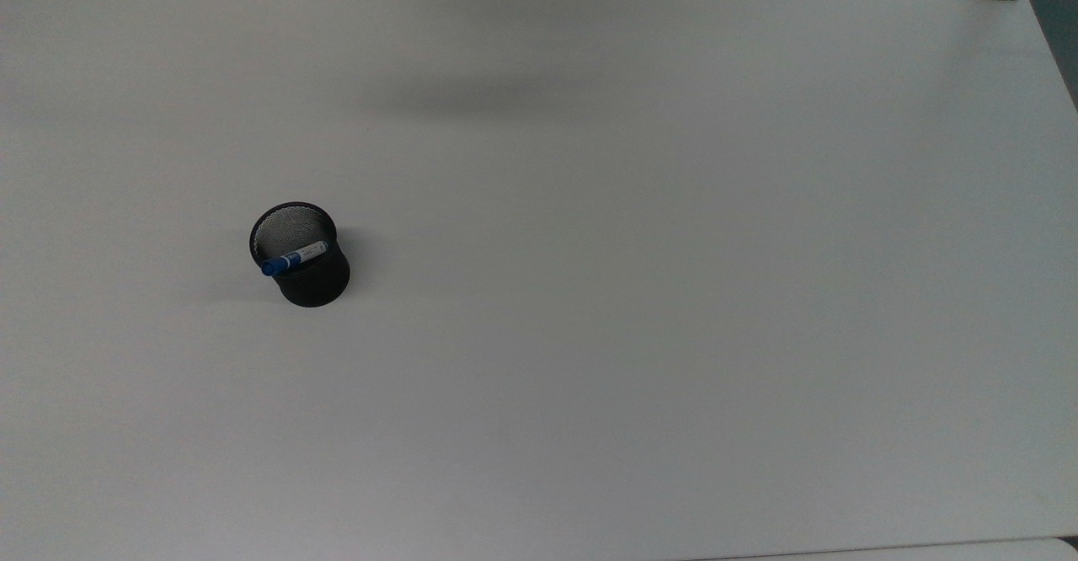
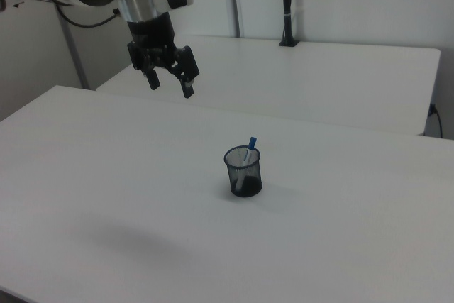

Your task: Remove the marker

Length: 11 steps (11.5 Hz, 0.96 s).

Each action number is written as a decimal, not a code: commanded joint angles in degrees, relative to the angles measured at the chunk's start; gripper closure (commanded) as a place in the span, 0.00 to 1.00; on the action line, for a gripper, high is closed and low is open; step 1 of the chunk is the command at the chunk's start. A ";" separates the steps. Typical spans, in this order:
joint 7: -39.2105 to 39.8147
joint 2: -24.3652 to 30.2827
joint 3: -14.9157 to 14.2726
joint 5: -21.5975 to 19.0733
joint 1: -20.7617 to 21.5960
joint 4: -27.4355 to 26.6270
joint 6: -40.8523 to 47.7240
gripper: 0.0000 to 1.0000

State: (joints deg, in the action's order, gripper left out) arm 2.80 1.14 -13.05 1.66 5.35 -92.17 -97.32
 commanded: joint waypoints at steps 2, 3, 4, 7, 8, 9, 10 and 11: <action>-0.69 0.27 0.92 -0.16 -0.60 0.68 2.05 0.00; -0.69 0.27 0.92 -0.16 -0.60 0.67 2.05 0.00; -0.69 0.27 0.92 -0.16 -0.60 0.76 2.05 0.00; -0.61 0.27 0.92 -0.16 -0.60 0.67 2.05 0.00; 0.18 0.27 0.92 -0.16 -0.86 0.67 1.96 0.00; 1.66 0.18 0.66 -0.16 -1.13 0.67 1.87 0.00; 6.12 0.01 0.49 -0.16 -1.30 0.41 1.87 0.00; 10.86 -0.17 0.40 -0.16 -2.00 -0.02 1.35 0.00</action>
State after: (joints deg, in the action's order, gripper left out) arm 5.25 1.11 -12.94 1.66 4.98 -92.17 -97.31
